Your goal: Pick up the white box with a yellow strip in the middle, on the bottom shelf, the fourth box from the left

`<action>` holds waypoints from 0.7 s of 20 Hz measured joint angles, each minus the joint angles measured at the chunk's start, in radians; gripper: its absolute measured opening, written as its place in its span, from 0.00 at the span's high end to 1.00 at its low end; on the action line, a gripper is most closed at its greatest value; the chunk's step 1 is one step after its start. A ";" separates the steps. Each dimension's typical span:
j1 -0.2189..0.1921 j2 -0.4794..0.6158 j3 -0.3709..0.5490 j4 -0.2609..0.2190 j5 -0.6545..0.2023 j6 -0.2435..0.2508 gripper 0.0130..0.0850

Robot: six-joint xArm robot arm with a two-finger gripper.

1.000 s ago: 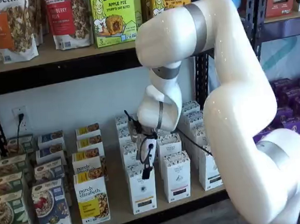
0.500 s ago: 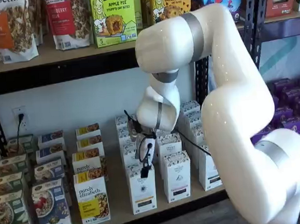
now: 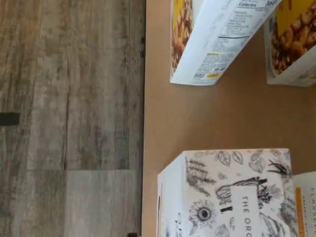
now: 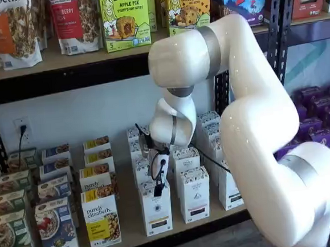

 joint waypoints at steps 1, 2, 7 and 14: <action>-0.001 0.006 -0.006 -0.002 -0.002 0.001 0.00; -0.002 0.014 -0.014 -0.005 -0.004 0.002 0.00; -0.012 0.047 -0.051 -0.034 0.009 0.020 0.00; -0.025 0.093 -0.116 -0.129 0.044 0.096 0.00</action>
